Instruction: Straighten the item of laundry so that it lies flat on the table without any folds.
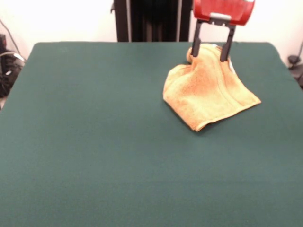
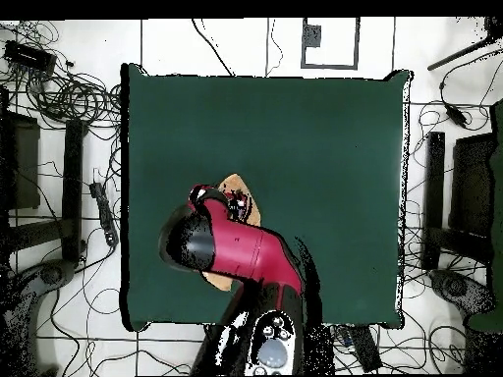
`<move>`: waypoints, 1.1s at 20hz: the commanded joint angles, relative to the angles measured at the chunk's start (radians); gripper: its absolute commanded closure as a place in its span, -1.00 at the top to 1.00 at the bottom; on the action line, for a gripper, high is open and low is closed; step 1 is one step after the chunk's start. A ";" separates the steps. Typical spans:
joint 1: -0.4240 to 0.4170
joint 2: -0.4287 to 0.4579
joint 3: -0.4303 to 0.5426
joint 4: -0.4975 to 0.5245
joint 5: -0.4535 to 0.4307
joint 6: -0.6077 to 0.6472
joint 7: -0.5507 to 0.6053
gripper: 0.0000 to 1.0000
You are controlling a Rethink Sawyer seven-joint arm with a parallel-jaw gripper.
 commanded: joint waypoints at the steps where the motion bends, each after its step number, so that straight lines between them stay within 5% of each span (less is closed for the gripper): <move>1: -0.023 0.075 0.161 -0.068 -0.024 0.224 0.045 1.00; 11: -0.045 0.152 0.188 -0.182 -0.067 0.362 -0.018 1.00; 22: -0.119 0.180 0.264 -0.233 -0.070 0.371 -0.003 1.00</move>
